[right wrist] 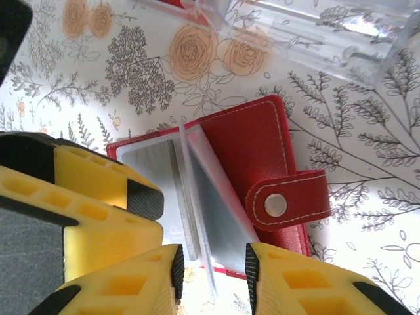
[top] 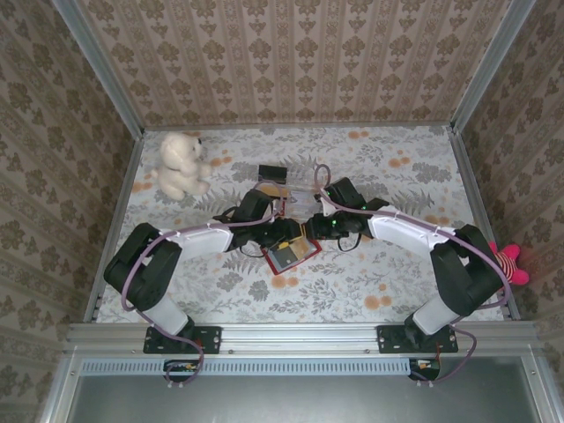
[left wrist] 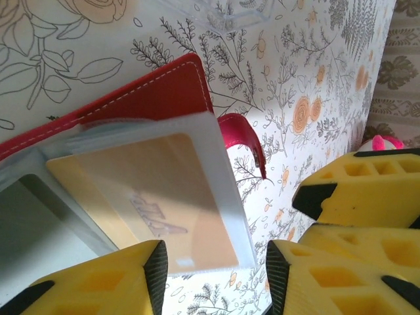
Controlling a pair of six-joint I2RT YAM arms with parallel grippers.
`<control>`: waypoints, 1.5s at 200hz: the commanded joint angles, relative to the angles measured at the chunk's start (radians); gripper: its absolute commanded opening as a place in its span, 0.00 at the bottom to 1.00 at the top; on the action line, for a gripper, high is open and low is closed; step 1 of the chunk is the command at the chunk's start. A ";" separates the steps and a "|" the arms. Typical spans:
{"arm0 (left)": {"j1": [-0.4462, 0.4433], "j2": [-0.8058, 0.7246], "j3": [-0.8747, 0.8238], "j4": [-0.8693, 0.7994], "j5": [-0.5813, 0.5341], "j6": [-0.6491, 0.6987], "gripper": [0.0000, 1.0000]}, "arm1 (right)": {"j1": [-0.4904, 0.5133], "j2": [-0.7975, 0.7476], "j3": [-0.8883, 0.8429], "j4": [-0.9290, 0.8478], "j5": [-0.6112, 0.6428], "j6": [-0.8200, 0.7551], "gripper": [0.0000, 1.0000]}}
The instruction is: Take the credit cards out of the card holder
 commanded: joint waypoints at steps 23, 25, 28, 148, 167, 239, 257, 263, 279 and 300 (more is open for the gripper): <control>0.070 -0.052 -0.077 0.067 -0.011 -0.047 0.50 | -0.001 -0.046 -0.022 0.013 0.020 -0.005 0.33; 0.073 -0.056 -0.081 0.066 -0.012 -0.048 0.50 | -0.001 -0.045 -0.022 0.012 0.017 -0.006 0.33; 0.076 -0.060 -0.087 0.064 -0.014 -0.049 0.50 | 0.001 -0.044 -0.020 0.011 0.014 -0.010 0.33; 0.018 0.025 0.036 -0.118 -0.064 -0.057 0.36 | 0.038 0.222 0.114 -0.050 0.009 -0.002 0.27; 0.020 0.053 0.032 -0.082 -0.040 -0.073 0.32 | 0.023 0.245 0.103 -0.047 -0.003 -0.001 0.27; 0.047 0.077 0.026 -0.104 -0.038 -0.052 0.28 | 0.002 0.252 0.038 -0.023 -0.039 0.055 0.26; 0.048 0.079 0.039 -0.161 -0.065 -0.022 0.29 | 0.000 0.238 0.025 -0.033 -0.037 0.079 0.26; 0.048 0.078 0.044 -0.187 -0.079 -0.007 0.29 | 0.000 0.234 0.021 -0.039 -0.035 0.087 0.26; 0.051 0.074 0.049 -0.242 -0.104 0.027 0.29 | -0.002 0.211 -0.001 -0.036 -0.026 0.117 0.26; 0.058 0.078 0.051 -0.259 -0.100 0.059 0.29 | -0.004 0.196 -0.015 -0.028 -0.022 0.134 0.26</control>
